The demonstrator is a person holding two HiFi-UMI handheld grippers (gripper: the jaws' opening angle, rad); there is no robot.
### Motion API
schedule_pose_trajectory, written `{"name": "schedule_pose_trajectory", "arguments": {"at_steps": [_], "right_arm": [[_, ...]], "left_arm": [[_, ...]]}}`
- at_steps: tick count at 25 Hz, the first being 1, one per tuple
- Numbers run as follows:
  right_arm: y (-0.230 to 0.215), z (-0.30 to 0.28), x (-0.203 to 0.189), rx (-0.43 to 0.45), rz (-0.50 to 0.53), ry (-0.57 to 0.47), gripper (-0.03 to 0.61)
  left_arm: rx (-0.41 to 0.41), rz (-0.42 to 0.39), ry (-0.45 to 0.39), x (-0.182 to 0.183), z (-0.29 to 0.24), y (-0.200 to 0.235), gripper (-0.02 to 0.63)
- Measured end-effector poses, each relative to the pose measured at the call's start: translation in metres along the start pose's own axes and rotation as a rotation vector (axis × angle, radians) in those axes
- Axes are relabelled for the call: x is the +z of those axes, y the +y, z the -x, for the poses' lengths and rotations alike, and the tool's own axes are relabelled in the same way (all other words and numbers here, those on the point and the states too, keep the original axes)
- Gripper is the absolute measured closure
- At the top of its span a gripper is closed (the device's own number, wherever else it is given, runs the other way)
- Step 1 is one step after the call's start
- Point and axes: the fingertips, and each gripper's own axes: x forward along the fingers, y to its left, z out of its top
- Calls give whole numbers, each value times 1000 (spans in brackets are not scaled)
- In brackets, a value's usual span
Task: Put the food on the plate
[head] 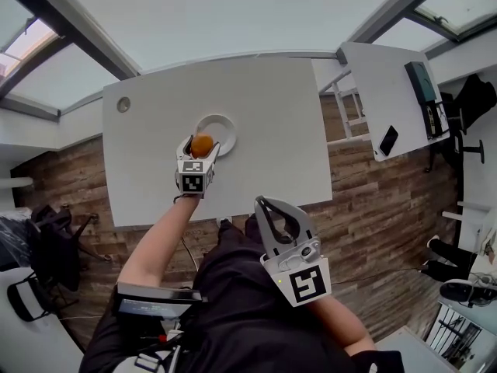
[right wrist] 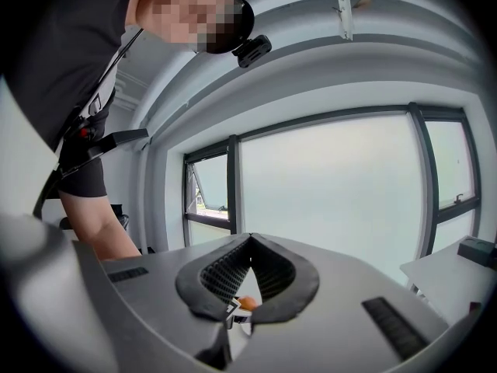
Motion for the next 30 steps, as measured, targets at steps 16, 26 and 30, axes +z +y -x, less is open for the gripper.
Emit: {"name": "schedule_pose_trajectory", "arguments": {"at_steps": [16, 26, 30], "right_arm": [[-16, 1, -13, -45, -7, 44, 574], [-36, 14, -19, -105, -7, 76, 574], [-40, 18, -21, -98, 2, 80, 574]], "left_arm": [[-29, 31, 93, -25, -35, 1, 273], [-56, 24, 134, -34, -52, -5, 273], [-47, 18, 127, -32, -56, -7, 273]]}}
